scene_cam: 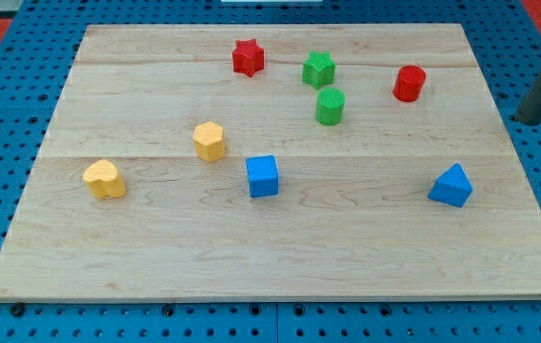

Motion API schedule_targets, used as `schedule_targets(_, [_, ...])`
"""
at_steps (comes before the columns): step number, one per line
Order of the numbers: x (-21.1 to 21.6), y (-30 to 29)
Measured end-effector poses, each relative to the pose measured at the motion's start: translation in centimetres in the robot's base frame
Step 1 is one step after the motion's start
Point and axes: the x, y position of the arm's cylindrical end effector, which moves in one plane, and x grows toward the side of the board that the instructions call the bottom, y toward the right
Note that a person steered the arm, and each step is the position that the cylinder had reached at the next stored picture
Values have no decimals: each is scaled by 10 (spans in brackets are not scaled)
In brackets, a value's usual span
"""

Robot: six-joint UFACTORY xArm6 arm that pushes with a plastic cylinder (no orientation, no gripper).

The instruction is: Place the stars and the red circle in a horizontal line

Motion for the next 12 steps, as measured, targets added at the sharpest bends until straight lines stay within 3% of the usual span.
schedule_targets(1, [-33,-33])
schedule_targets(2, [-17,-80])
schedule_targets(4, [-62,-176])
schedule_targets(5, [-64,-181])
schedule_targets(7, [-109,-272])
schedule_targets(9, [-134,-303])
schedule_targets(11, [-144,-415])
schedule_targets(12, [-146,-405])
